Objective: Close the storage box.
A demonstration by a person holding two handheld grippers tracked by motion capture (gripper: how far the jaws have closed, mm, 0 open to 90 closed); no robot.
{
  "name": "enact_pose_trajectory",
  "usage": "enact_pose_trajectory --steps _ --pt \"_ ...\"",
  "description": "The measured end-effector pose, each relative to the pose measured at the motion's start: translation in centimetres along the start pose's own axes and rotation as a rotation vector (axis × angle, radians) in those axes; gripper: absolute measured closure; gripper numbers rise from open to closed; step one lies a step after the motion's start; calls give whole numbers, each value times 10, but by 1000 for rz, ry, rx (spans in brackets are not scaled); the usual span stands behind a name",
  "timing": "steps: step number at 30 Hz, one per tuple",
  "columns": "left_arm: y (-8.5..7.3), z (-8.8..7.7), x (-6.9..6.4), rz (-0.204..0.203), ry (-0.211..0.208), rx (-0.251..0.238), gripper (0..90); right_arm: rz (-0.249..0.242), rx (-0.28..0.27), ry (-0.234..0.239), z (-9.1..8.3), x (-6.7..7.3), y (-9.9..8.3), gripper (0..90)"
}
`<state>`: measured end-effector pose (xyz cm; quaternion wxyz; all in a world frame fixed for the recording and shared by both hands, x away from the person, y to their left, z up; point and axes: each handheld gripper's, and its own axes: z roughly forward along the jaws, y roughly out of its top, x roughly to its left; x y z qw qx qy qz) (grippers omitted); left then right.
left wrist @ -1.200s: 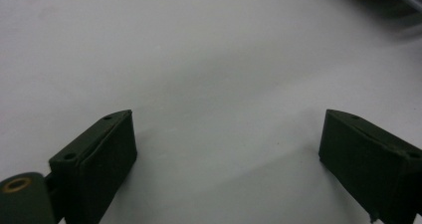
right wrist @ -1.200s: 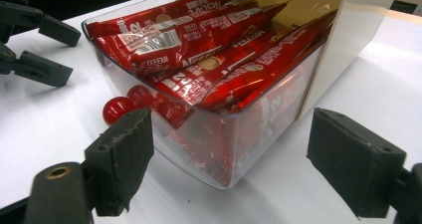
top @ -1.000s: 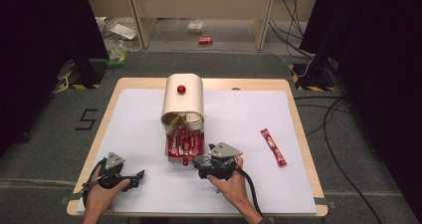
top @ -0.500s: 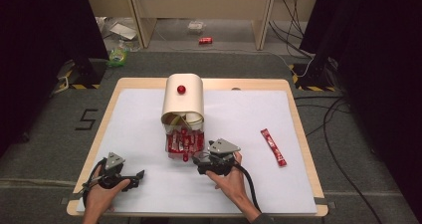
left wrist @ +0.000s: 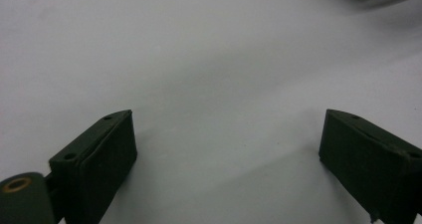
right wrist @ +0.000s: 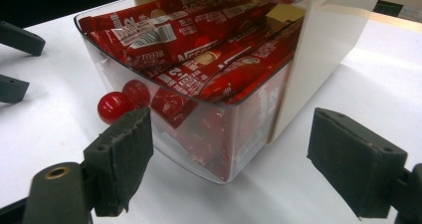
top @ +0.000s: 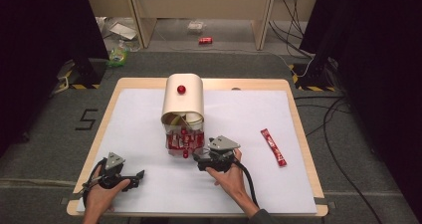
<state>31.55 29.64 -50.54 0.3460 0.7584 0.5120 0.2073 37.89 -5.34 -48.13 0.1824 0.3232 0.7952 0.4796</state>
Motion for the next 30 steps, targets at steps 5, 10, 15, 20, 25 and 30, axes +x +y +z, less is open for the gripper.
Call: enact_pose_trajectory --steps 5,10,15,20,25,30 --pt "0 0 0 0 0 0 71 10 2 -3 3 -4 0 186" --pt "0 0 0 1 1 1 71 14 3 -10 6 -6 -1 186" --pt "0 0 0 2 2 1 71 -1 10 -19 8 -8 2 181" --pt "0 0 0 2 2 1 71 -7 1 -28 10 -9 6 183" --pt "0 0 0 2 2 1 70 -4 -2 -37 11 -11 6 186" --pt "0 0 0 1 3 1 70 -1 -6 -46 12 -13 6 189"
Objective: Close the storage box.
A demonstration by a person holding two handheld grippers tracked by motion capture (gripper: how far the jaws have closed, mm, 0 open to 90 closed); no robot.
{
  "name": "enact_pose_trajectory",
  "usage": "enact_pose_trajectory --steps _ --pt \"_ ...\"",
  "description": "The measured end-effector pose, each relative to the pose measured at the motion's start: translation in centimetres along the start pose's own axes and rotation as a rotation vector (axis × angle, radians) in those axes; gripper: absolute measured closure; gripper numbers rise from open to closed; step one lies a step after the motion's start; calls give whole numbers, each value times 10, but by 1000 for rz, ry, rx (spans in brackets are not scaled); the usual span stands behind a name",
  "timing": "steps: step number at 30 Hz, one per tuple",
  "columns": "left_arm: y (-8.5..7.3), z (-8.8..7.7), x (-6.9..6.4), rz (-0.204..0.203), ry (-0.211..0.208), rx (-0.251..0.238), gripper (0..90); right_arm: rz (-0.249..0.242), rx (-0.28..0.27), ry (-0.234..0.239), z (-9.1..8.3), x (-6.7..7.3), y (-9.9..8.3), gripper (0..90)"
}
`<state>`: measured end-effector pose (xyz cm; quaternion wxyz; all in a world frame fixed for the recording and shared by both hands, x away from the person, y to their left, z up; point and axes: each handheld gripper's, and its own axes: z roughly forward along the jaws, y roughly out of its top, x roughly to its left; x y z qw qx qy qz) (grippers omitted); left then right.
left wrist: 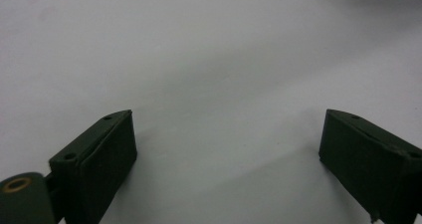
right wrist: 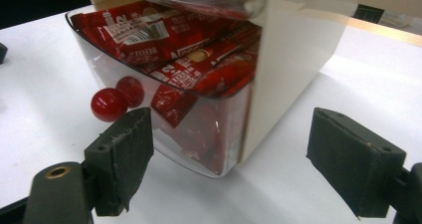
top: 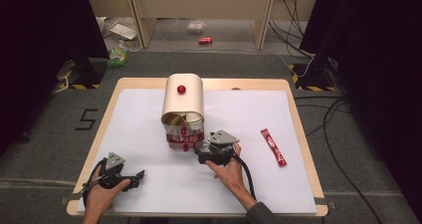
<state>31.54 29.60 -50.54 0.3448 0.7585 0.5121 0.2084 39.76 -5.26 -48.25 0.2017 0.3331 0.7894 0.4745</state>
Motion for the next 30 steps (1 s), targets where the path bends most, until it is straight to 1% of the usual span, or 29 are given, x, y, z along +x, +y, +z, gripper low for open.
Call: enact_pose_trajectory --steps 8,12,13,16,17,20,21,23,30 --pt "0 0 0 -1 -1 1 70 16 4 -14 2 -6 -1 191" --pt "0 0 0 0 -1 0 70 27 5 -30 4 -7 -2 191" --pt "0 0 0 0 -1 0 70 37 4 -35 4 -8 -2 191" --pt "0 0 0 -1 -1 0 70 42 0 -45 4 -9 -2 192" --pt "0 0 0 1 -1 0 70 58 -2 -49 3 -11 -2 186" --pt "0 0 0 0 -2 0 71 71 -3 -42 4 -13 -3 174" --pt "0 0 0 0 -2 0 71 57 7 -62 4 -12 -3 158" --pt "0 0 0 0 -2 0 71 52 11 -66 4 -12 -3 157" --pt "0 0 0 -1 -3 -1 71 63 11 -76 1 -15 -2 165"
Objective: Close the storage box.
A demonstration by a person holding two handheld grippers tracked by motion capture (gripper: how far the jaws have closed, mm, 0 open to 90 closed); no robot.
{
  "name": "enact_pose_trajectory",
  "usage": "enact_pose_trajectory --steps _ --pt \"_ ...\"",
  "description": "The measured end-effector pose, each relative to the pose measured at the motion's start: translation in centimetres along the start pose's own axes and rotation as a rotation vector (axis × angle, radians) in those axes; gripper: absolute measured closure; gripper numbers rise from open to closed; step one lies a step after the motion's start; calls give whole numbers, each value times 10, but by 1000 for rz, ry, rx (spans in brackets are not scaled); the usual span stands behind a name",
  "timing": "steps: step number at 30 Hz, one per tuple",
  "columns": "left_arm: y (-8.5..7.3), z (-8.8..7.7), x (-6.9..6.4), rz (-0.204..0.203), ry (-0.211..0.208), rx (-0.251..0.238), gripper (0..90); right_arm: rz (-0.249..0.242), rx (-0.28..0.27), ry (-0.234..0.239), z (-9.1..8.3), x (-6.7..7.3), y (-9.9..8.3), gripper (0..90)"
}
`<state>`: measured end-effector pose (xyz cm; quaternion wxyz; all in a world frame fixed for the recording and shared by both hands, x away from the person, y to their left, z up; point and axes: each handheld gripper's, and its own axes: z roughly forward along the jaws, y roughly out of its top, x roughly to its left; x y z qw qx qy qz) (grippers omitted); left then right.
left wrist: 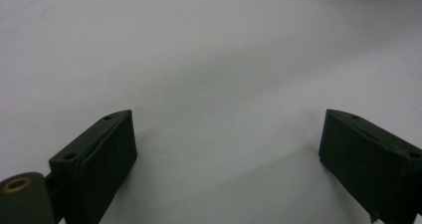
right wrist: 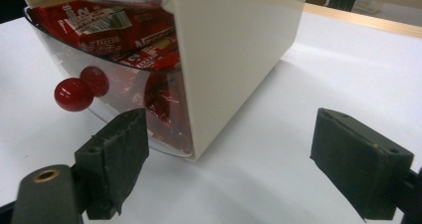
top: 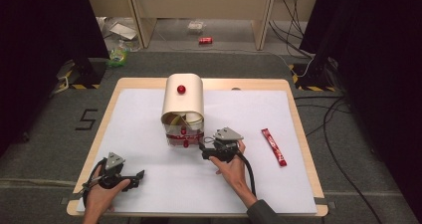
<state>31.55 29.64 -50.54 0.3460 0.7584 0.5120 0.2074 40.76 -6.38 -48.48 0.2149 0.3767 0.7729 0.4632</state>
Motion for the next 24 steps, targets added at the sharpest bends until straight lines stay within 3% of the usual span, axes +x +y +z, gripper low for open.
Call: enact_pose_trajectory --steps 3,9,24 --pt "0 0 0 0 0 0 72 -12 14 8 -2 -1 -1 228" --pt "0 0 0 0 0 0 72 -60 26 27 -11 3 -1 208" --pt "0 0 0 0 0 0 71 -50 35 44 -33 -4 -6 230"
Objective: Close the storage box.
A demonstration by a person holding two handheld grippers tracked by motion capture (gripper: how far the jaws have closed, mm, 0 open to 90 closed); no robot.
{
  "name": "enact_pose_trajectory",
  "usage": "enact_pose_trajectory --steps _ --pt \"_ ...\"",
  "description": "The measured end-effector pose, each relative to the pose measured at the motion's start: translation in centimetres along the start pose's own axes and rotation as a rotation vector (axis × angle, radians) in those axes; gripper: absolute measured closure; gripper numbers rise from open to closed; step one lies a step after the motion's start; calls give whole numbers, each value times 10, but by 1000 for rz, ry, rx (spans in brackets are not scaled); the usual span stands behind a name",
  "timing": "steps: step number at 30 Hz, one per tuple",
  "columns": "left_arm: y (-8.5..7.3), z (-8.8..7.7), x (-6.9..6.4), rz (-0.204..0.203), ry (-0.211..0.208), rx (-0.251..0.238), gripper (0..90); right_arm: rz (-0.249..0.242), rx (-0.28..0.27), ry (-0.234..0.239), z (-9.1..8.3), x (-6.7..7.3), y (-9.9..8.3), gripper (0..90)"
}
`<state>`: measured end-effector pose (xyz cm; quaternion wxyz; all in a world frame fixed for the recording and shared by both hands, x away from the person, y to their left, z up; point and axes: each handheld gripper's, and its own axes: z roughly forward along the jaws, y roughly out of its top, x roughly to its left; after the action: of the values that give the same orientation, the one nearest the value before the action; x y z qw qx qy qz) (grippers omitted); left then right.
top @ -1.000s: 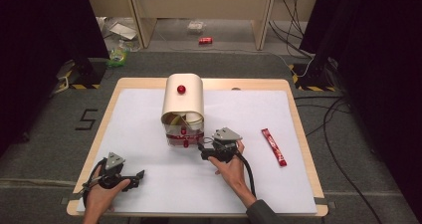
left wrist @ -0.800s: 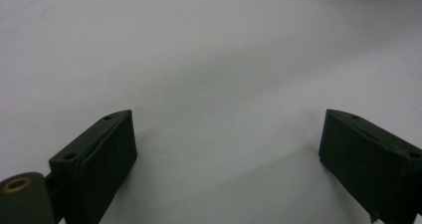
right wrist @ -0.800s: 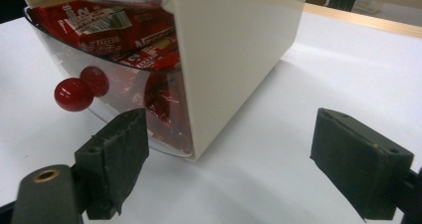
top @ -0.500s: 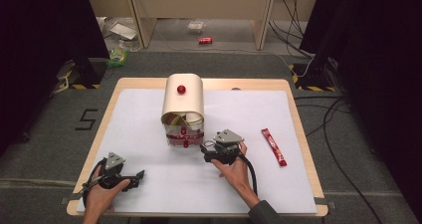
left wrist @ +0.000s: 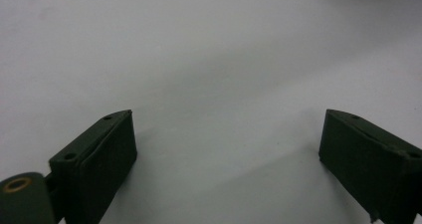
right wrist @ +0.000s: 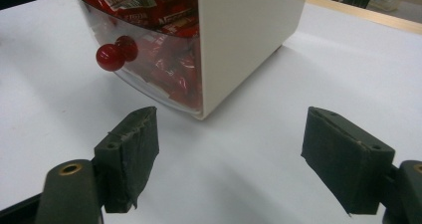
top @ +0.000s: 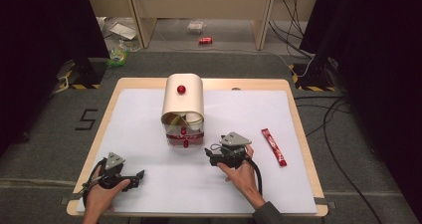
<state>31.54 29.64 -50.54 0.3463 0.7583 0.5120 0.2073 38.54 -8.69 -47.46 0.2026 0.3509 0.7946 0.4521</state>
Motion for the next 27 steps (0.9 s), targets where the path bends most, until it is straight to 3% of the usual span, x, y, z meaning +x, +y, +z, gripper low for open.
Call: enact_pose_trajectory --steps 8,14,27 --pt "0 0 0 0 -1 0 72 13 -3 11 -14 -3 -2 243" --pt "0 0 0 0 0 -1 72 40 -12 -8 -31 -11 -9 243" --pt "0 0 0 0 0 1 71 51 -13 -4 -48 -15 -19 243"
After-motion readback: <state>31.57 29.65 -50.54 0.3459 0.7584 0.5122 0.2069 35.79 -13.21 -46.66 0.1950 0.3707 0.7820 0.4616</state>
